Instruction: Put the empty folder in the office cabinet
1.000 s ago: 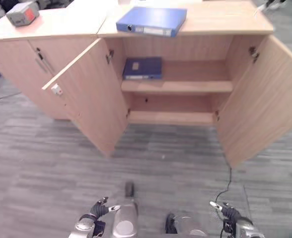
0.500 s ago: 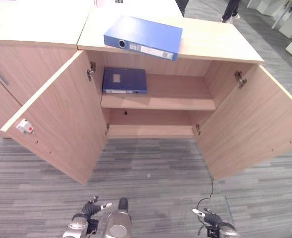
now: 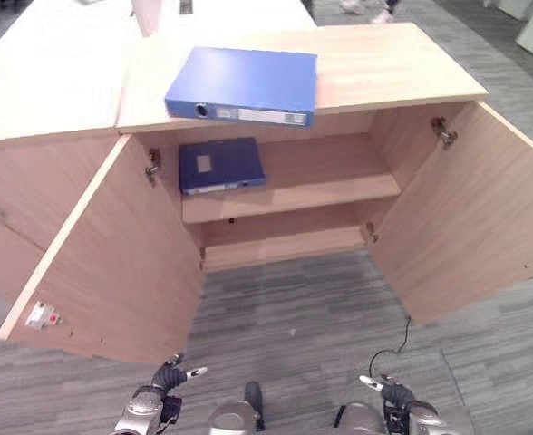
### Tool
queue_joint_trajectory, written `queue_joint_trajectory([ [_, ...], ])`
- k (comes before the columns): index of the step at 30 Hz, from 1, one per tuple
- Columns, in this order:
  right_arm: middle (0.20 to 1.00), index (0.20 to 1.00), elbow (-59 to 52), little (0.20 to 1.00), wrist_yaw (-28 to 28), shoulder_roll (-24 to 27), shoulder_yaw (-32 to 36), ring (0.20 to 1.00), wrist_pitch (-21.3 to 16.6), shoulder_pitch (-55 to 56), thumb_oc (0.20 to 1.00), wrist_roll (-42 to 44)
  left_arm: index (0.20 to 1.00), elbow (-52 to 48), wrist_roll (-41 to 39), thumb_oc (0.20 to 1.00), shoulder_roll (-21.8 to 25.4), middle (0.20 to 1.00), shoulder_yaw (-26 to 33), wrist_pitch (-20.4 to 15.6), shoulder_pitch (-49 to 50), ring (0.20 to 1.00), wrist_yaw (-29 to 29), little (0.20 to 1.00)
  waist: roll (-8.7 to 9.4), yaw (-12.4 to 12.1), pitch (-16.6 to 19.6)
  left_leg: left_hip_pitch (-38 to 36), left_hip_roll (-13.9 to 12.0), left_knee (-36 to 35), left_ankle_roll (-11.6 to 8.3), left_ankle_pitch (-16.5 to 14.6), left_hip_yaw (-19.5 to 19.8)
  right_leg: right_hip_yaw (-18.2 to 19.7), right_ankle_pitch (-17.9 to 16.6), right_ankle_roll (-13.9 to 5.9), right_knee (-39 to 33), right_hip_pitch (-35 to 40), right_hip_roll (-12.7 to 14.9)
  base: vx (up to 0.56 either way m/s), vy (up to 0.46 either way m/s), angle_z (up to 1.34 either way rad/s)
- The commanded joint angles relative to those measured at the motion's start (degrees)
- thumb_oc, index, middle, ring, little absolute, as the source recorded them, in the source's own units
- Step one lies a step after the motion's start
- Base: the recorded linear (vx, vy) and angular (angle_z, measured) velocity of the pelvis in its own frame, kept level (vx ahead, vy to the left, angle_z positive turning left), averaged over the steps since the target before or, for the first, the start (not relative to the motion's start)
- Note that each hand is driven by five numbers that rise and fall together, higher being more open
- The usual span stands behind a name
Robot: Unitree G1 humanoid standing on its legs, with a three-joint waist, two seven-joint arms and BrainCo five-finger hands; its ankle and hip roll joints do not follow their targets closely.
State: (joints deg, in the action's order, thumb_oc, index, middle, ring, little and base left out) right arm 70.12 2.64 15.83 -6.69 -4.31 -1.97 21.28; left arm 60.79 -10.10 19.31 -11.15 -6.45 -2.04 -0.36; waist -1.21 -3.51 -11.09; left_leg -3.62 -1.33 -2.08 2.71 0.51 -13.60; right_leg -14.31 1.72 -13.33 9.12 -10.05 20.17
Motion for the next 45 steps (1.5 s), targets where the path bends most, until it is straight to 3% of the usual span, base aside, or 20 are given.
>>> queue_joint_trajectory([
  [1, 1.0, 1.0, -0.44, 1.0, -0.28, 2.67, 1.94, 1.0, -0.82, -1.6, 1.0, 0.64, 1.0, -1.72, -0.29, 1.0, 1.18, 1.0, 0.97, -1.89, -1.46, 1.0, 0.66, 1.0, 0.77, 0.81, -1.66, 1.55, -4.61, 5.2, -6.82, -5.59, 7.85, 3.06, -5.89, 0.68, -5.5, 1.7, -1.13, 0.51, -0.354, 0.4],
  [2, 1.0, 1.0, 0.23, 1.0, -0.21, 2.72, 3.12, 1.0, -0.55, -1.15, 1.0, 0.7, 1.0, -1.56, -0.04, 1.0, 1.21, 1.0, 1.13, -2.2, -1.44, 1.0, 0.74, 1.0, 0.54, 2.51, -1.74, -0.57, -5.52, 4.83, -8.09, -6.69, 9.19, 5.09, -9.07, -0.99, -9.84, -0.99, 0.68, 0.26, -0.187, 0.39],
  [4, 1.0, 1.0, 0.66, 1.0, -0.03, 2.87, 3.55, 1.0, -0.2, -0.78, 1.0, 0.38, 1.0, -1.57, 0.3, 1.0, 1.21, 1.0, 1.31, -2.16, -1.19, 1.0, 0.68, 1.0, 0.28, 3.22, -1.85, -1.78, -6.19, 4.7, -8.64, -7.33, 9.57, 6.06, -10.27, -1.54, -10.85, -1.8, 1.13, 0.25, -0.189, 0.46],
  [7, 1.0, 1.0, 0.95, 1.0, 0.18, 3.31, 4.34, 1.0, 0.01, 0.87, 1.0, 0.04, 1.0, -1.23, 0.88, 1.0, 1.24, 1.0, 1.58, -2.52, -0.67, 1.0, 0.55, 1.0, 1.04, 4.07, -1.07, -4.87, -6.34, 4.69, -9.88, -9.15, 10.48, 7.88, -11.92, -1.67, -11.69, -0.1, 0.97, 0.43, -0.341, 0.38],
  [11, 1.0, 1.0, 1.75, 1.0, 0.49, 4.15, 3.87, 1.0, 0.0, 1.58, 1.0, -0.81, 1.0, -1.24, 0.52, 1.0, 0.5, 1.0, 2.14, -2.76, 0.33, 1.0, 0.42, 1.0, 0.69, 4.51, 0.96, -8.08, -9.28, 4.68, -12.11, -9.36, 12.06, 8.2, -12.1, -1.67, -8.96, 0.97, -0.39, 0.31, -0.266, 0.39],
  [13, 1.0, 1.0, 1.73, 1.0, 0.62, 4.84, 3.0, 1.0, -0.12, 1.62, 1.0, -1.28, 1.0, -1.87, -0.84, 1.0, -0.08, 1.0, 2.26, -2.75, 0.73, 1.0, 0.55, 1.0, -0.37, 4.84, 1.23, -7.35, -11.26, 6.09, -13.14, -6.46, 13.7, 7.87, -10.66, -1.29, -7.15, 1.05, -1.88, 0.19, -0.24, -0.07],
  [14, 1.0, 1.0, 1.73, 1.0, 0.62, 4.85, 3.0, 1.0, -0.12, 1.62, 1.0, -1.28, 1.0, -1.87, -0.84, 1.0, -0.09, 1.0, 2.26, -2.75, 0.73, 1.0, 0.55, 1.0, -0.38, 4.87, 1.25, -7.32, -11.27, 6.1, -13.15, -6.46, 13.72, 7.83, -10.66, -1.29, -7.15, 1.04, -1.88, 0.2, -0.386, -0.08],
  [15, 1.0, 1.0, 1.39, 1.0, 0.68, 5.34, 1.77, 1.0, -0.32, 1.27, 1.0, -1.54, 1.0, -2.26, -2.2, 1.0, -0.86, 1.0, 2.15, -2.53, 0.27, 1.0, 0.53, 1.0, -1.12, 4.82, 1.14, -5.2, -13.27, 9.98, -14.28, 0.04, 15.23, 5.86, -7.38, 1.27, -5.49, 1.93, -4.55, 0.14, -0.29, -0.03],
  [16, 1.0, 1.0, 1.4, 1.0, 0.69, 5.35, 1.76, 1.0, -0.32, 1.26, 1.0, -1.54, 1.0, -2.26, -2.2, 1.0, -0.88, 1.0, 2.16, -2.54, 0.26, 1.0, 0.53, 1.0, -1.18, 4.95, 1.16, -5.11, -13.35, 10.01, -14.33, 0.05, 15.37, 5.71, -7.34, 1.32, -5.49, 1.97, -4.6, 0.2, -0.385, 0.14],
  [19, 1.0, 1.0, 1.01, 1.0, 0.5, 6.01, 1.11, 1.0, -0.49, 1.53, 1.0, -1.46, 1.0, -2.96, -3.61, 1.0, -1.54, 1.0, 2.22, -2.25, 0.47, 1.0, 0.49, 1.0, -0.09, 4.57, 0.42, -1.76, -14.36, 18.76, -14.21, 7.95, 14.95, 2.42, -4.46, 4.44, -6.14, 5.95, -7.31, 0.22, -0.331, 0.39],
  [21, 1.0, 1.0, 0.59, 1.0, 0.48, 6.02, 0.8, 1.0, -0.48, 1.55, 1.0, -1.69, 1.0, -3.54, -3.88, 1.0, -1.59, 1.0, 2.35, -2.2, 0.6, 1.0, 0.59, 1.0, 0.51, 4.45, -0.01, -0.42, -14.81, 21.63, -13.9, 9.36, 13.88, 1.41, -3.81, 5.18, -6.24, 6.94, -7.66, 0.1, -0.229, -0.04],
  [24, 1.0, 1.0, 1.11, 1.0, 0.66, 6.53, 0.31, 1.0, -0.02, 1.73, 1.0, -2.23, 1.0, -3.85, -3.28, 1.0, -1.44, 1.0, 2.49, -1.74, 0.85, 1.0, 0.33, 1.0, 1.76, 4.11, -0.67, 2.01, -17.51, 26.86, -12.96, 10.35, 7.5, -0.3, -1.36, 6.75, -6.63, 9.59, -8.96, 0.13, -0.294, 0.18],
  [28, 1.0, 1.0, 1.56, 1.0, 0.36, 7.34, 1.27, 1.0, 0.07, 1.79, 1.0, -1.59, 1.0, -3.42, -2.84, 1.0, -1.87, 1.0, 1.75, -1.61, 0.77, 1.0, 0.0, 1.0, 1.2, 3.5, -0.89, 5.15, -15.89, 23.29, -12.65, 8.41, 5.99, -0.75, 0.28, 7.1, -7.68, 12.24, -10.5, 0.16, -0.107, 0.2],
  [33, 1.0, 1.0, 1.53, 1.0, -0.36, 7.57, 2.1, 1.0, -0.33, 1.7, 1.0, -0.51, 1.0, -1.68, -1.74, 1.0, -2.3, 1.0, 0.27, -1.66, -0.03, 1.0, 0.08, 1.0, 1.13, 2.62, -0.9, 8.96, -14.41, 12.73, -13.42, 5.65, 5.52, -0.88, 1.19, 6.4, -9.29, 14.91, -10.77, 0.13, 0.022, 0.37],
  [38, 1.0, 1.0, 1.52, 1.0, -0.18, 6.2, 1.44, 1.0, -0.44, 2.14, 1.0, -0.78, 1.0, -0.39, -1.34, 1.0, -2.34, 1.0, 0.31, -1.78, 0.12, 1.0, 0.12, 1.0, 0.5, 1.64, -0.12, 7.54, -13.02, 5.1, -13.8, 6.44, 6.9, 0.18, 2.23, 5.75, -9.72, 17.23, -11.81, 0.16, 0.073, 0.02],
  [45, 1.0, 1.0, 1.86, 1.0, 0.21, 4.03, 0.79, 1.0, 0.03, 2.52, 1.0, -2.17, 1.0, -0.33, -0.18, 1.0, -2.1, 1.0, -0.24, -1.84, -0.04, 1.0, -0.01, 1.0, 1.4, 1.51, 1.73, 2.86, -10.63, 1.7, -12.18, 4.34, 5.0, 1.44, 0.73, 3.73, -9.45, 17.6, -9.36, 0.12, 0.15, -0.08],
])
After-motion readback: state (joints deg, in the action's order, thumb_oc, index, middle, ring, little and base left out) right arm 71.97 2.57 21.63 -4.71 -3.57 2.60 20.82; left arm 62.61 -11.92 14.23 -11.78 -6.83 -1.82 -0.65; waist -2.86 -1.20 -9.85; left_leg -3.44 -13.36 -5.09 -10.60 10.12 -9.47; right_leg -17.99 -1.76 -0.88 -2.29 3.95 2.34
